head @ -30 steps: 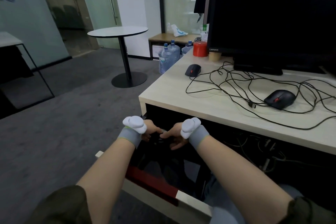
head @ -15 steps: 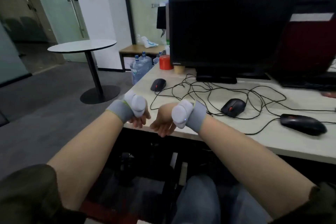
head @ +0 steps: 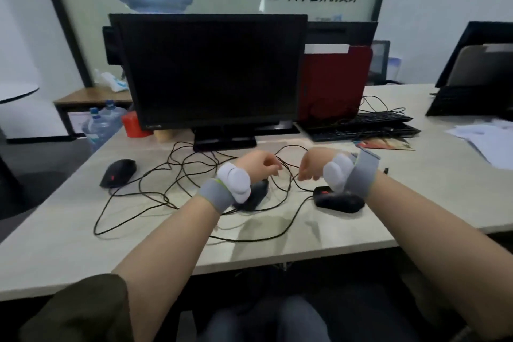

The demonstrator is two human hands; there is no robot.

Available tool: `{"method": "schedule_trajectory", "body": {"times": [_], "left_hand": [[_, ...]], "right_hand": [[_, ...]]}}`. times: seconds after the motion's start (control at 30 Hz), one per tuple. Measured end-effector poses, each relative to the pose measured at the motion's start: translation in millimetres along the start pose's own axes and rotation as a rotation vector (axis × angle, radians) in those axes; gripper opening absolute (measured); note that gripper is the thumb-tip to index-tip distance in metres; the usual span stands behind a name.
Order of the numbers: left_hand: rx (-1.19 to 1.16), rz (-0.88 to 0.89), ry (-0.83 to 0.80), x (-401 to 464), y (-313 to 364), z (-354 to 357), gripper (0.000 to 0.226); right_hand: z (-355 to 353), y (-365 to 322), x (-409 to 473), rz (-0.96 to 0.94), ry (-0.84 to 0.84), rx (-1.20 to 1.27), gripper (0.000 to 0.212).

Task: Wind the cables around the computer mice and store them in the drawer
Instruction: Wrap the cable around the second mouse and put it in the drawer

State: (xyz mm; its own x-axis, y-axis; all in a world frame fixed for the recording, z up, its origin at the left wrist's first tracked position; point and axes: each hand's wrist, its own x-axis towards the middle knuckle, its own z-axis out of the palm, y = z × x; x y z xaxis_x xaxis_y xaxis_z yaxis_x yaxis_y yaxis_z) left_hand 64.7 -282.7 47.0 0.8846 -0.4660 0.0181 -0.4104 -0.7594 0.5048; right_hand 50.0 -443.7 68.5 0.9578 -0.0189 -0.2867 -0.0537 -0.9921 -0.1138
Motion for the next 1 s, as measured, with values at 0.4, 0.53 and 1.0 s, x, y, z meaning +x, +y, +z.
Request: {"method": "schedule_trajectory", "body": {"times": [0.4,0.53,1.0], "left_hand": [[0.369,-0.140,-0.248,47,45,93,0.030],[0.474,-0.117,-0.267,38,39,92,0.035],[-0.815,-0.082,0.064,-21,-4,-2,0.030]], "right_hand": [[51,85,8,0.013,-0.044,-0.404,0.039],[47,83,7,-0.014,0.079,-0.406,0.036],[-10,9,-1,-0.186,-0.024,1.626,0.035]]}}
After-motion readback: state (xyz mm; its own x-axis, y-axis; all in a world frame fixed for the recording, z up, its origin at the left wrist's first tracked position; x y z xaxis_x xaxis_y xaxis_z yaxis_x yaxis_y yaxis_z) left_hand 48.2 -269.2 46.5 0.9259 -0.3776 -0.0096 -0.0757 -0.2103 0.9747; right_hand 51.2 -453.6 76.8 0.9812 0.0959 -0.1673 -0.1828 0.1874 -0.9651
